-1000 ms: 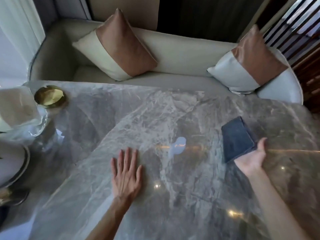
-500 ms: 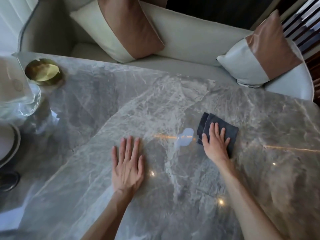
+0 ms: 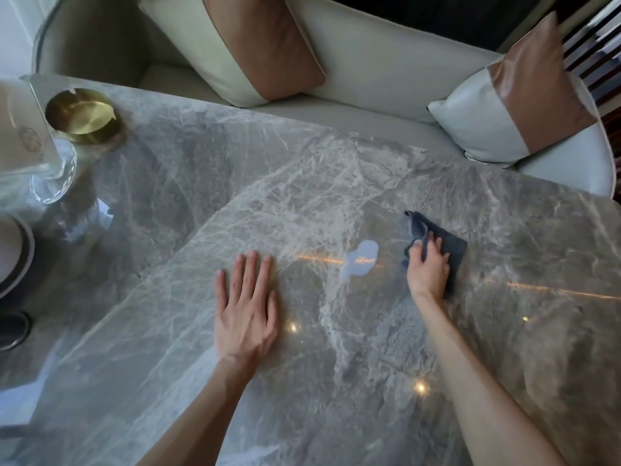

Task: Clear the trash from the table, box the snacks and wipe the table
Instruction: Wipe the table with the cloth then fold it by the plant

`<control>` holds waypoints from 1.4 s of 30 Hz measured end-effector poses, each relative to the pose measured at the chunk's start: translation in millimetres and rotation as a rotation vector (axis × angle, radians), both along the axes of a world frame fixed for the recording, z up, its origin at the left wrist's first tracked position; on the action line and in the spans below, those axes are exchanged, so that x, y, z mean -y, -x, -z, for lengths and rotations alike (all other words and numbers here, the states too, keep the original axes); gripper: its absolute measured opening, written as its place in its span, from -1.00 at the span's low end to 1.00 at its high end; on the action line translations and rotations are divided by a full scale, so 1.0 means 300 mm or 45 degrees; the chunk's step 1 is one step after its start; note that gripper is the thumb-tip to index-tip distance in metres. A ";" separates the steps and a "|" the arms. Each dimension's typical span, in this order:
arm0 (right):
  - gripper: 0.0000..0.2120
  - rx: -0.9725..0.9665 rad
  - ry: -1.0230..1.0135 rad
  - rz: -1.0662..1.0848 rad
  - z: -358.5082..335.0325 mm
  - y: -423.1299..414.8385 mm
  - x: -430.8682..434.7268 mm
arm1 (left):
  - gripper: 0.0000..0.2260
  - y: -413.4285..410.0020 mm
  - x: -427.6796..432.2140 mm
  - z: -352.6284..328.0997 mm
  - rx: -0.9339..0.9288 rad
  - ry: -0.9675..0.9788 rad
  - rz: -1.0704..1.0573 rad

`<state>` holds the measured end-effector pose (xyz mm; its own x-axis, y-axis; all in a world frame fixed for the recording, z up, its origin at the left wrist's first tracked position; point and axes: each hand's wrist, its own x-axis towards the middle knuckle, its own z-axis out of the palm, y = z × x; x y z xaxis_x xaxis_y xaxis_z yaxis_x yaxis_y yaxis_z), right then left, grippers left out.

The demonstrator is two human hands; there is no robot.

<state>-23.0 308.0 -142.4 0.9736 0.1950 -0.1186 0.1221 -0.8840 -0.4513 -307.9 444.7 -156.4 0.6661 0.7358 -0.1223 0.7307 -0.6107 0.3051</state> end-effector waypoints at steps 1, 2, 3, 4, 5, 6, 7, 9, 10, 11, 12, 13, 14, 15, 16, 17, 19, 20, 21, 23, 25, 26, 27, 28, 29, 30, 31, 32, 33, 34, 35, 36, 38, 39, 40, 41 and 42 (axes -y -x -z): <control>-0.42 -0.029 -0.150 0.086 -0.013 -0.005 0.007 | -0.46 0.000 0.002 0.001 0.004 -0.003 -0.006; -0.41 -0.064 -0.294 0.153 -0.027 -0.008 0.009 | -0.46 -0.001 0.004 0.002 0.005 -0.009 -0.012; -0.45 -0.112 -0.420 0.188 -0.045 -0.007 -0.002 | -0.46 -0.004 0.004 0.003 0.004 -0.011 -0.014; -0.52 -0.204 -0.523 0.204 -0.061 -0.003 -0.024 | -0.46 -0.006 0.003 0.003 0.004 -0.012 -0.015; -0.59 -0.310 -0.602 0.188 -0.075 0.005 -0.049 | -0.46 -0.007 0.002 0.004 0.004 -0.015 -0.015; -0.63 -0.401 -0.641 0.134 -0.087 0.016 -0.074 | -0.46 -0.007 0.002 0.005 0.006 -0.019 -0.016; -0.67 -0.467 -0.639 0.049 -0.093 0.031 -0.091 | -0.46 -0.005 0.003 0.006 0.008 -0.019 -0.018; -0.71 -0.493 -0.558 -0.177 -0.092 0.057 -0.104 | -0.46 -0.003 0.004 0.007 0.015 -0.011 -0.020; -0.70 -0.469 -0.489 -0.306 -0.083 0.064 -0.101 | -0.47 -0.003 0.004 0.006 0.014 -0.010 -0.022; -0.70 -0.412 -0.410 -0.443 -0.067 0.066 -0.093 | -0.47 -0.003 0.003 0.005 0.012 -0.010 -0.025; -0.69 -0.315 -0.328 -0.588 -0.046 0.063 -0.082 | -0.46 -0.005 0.003 0.004 0.013 -0.008 -0.025; -0.64 -0.195 -0.242 -0.707 -0.028 0.060 -0.074 | -0.46 -0.007 0.003 0.003 0.017 -0.005 -0.025; -0.59 -0.090 -0.169 -0.767 -0.014 0.058 -0.069 | -0.46 -0.008 0.003 0.003 0.022 -0.002 -0.026; -0.54 -0.037 -0.119 -0.779 -0.005 0.061 -0.068 | -0.46 -0.008 0.003 0.004 0.024 -0.002 -0.028; -0.50 -0.017 -0.069 -0.780 0.004 0.063 -0.067 | -0.45 -0.008 0.004 0.005 0.025 -0.005 -0.030; -0.50 -0.003 -0.002 -0.805 0.011 0.067 -0.068 | -0.45 -0.008 0.004 0.006 0.028 -0.010 -0.030; -0.50 0.035 0.180 -0.922 0.019 0.085 -0.080 | -0.45 -0.009 0.004 0.008 0.041 -0.014 -0.033; -0.45 0.054 0.263 -0.980 0.021 0.094 -0.084 | -0.45 -0.008 0.004 0.008 0.043 -0.012 -0.032; -0.40 0.080 0.319 -1.015 0.025 0.102 -0.084 | -0.45 -0.007 0.005 0.008 0.041 -0.011 -0.029; -0.38 0.116 0.316 -1.030 0.031 0.116 -0.078 | -0.45 -0.005 0.007 0.007 0.037 -0.013 -0.030; -0.43 0.083 0.222 -1.025 0.030 0.139 -0.071 | -0.45 -0.006 0.007 0.004 0.040 -0.013 -0.034; -0.45 0.071 0.198 -1.042 0.027 0.158 -0.067 | -0.45 -0.006 0.008 0.002 0.045 -0.014 -0.033; -0.47 0.077 0.199 -1.070 0.026 0.181 -0.062 | -0.45 -0.007 0.009 0.001 0.050 -0.012 -0.031; -0.49 0.091 0.210 -1.101 0.026 0.205 -0.057 | -0.45 -0.006 0.010 0.000 0.053 -0.010 -0.029; -0.51 0.101 0.225 -1.130 0.027 0.228 -0.052 | -0.46 -0.006 0.009 0.000 0.058 -0.005 -0.030; -0.52 0.099 0.242 -1.154 0.025 0.251 -0.045 | -0.46 -0.005 0.009 0.001 0.065 0.002 -0.032; -0.53 0.092 0.263 -1.176 0.020 0.277 -0.038 | -0.46 -0.003 0.009 0.001 0.073 0.009 -0.035; -0.53 0.087 0.289 -1.198 0.015 0.305 -0.029 | -0.47 -0.003 0.009 0.001 0.081 0.014 -0.038; -0.53 0.093 0.319 -1.221 0.010 0.337 -0.016 | -0.47 -0.001 0.010 0.001 0.089 0.017 -0.039; -0.53 0.113 0.354 -1.248 0.002 0.372 -0.001 | -0.47 0.000 0.011 0.000 0.099 0.019 -0.037; -0.52 0.137 0.395 -1.281 -0.005 0.407 0.019 | -0.48 0.001 0.011 0.000 0.108 0.020 -0.035; -0.51 0.151 0.433 -1.316 -0.013 0.440 0.041 | -0.48 0.002 0.012 -0.001 0.117 0.021 -0.033; -0.51 0.118 0.457 -1.334 -0.023 0.491 0.089 | -0.49 0.002 0.012 -0.003 0.132 0.019 -0.032; -0.52 0.072 0.441 -1.288 -0.023 0.507 0.107 | -0.49 0.003 0.013 -0.002 0.136 0.016 -0.035; -0.52 0.025 0.417 -1.194 -0.021 0.520 0.115 | -0.49 0.004 0.013 -0.001 0.139 0.014 -0.039; -0.51 -0.001 0.399 -1.064 -0.014 0.533 0.109 | -0.49 0.004 0.014 -0.001 0.141 0.012 -0.041; -0.48 -0.008 0.405 -0.923 -0.005 0.547 0.091 | -0.49 0.003 0.015 0.000 0.144 0.013 -0.042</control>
<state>-187.2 280.9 -140.9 0.6158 0.7365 -0.2799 0.7154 -0.6715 -0.1931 -308.8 440.3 -156.5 0.6512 0.7569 -0.0553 0.7112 -0.5832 0.3926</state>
